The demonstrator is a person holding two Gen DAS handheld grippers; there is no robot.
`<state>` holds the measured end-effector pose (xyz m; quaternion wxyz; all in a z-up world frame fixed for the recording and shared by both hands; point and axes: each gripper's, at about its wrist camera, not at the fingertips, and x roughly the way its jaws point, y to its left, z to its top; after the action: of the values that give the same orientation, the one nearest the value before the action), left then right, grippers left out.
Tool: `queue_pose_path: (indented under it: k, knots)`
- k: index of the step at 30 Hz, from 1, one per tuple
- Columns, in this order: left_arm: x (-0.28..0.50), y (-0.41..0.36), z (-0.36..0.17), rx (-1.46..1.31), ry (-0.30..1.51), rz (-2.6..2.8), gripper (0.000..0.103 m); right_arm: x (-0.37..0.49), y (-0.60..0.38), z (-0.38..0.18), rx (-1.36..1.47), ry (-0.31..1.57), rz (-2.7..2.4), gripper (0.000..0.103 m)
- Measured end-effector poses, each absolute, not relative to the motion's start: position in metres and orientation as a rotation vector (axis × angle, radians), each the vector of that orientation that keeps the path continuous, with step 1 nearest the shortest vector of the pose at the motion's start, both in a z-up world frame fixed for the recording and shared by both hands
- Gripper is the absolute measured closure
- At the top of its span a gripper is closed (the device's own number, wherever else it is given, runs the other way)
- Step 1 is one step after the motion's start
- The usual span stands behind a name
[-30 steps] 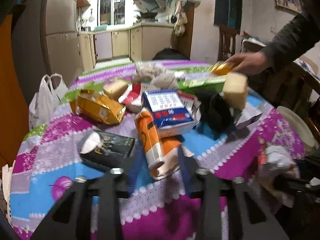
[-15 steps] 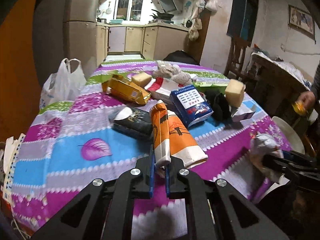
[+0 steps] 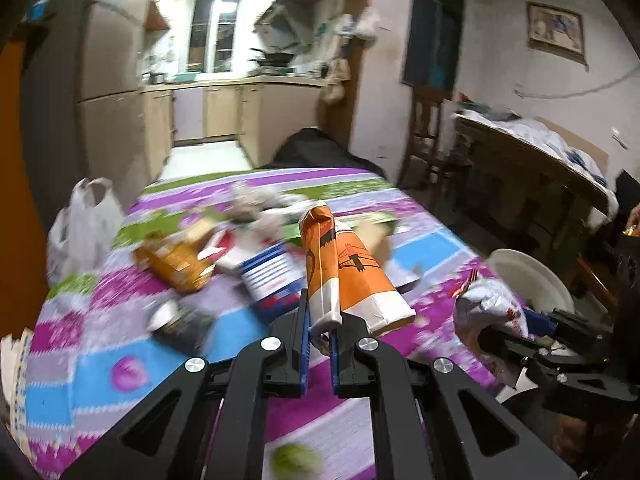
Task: Collect trash
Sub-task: 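Carry both items to the white bucket and open both grippers to drop them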
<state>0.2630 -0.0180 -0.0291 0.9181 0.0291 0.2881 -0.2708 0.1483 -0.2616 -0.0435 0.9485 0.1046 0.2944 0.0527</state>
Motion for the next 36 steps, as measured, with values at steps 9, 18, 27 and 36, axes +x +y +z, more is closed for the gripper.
queue_pose_path:
  k: [9,18,27,36]
  knots:
    - [0.261,-0.162,0.003,0.186,0.568,-0.83,0.095,0.099,-0.387,0.022,0.236,0.512,-0.229,0.057]
    - [0.248,-0.322,0.029,0.302,0.538,-1.059,0.095,0.065,-0.491,0.055,0.242,0.546,-0.489,0.057]
    - [0.248,-0.445,0.045,0.382,0.517,-1.164,0.094,0.071,-0.565,0.06,0.332,0.637,-0.589,0.056]
    - [0.263,-0.502,-0.009,0.524,0.608,-1.169,0.094,0.107,-0.587,0.008,0.404,0.849,-0.559,0.056]
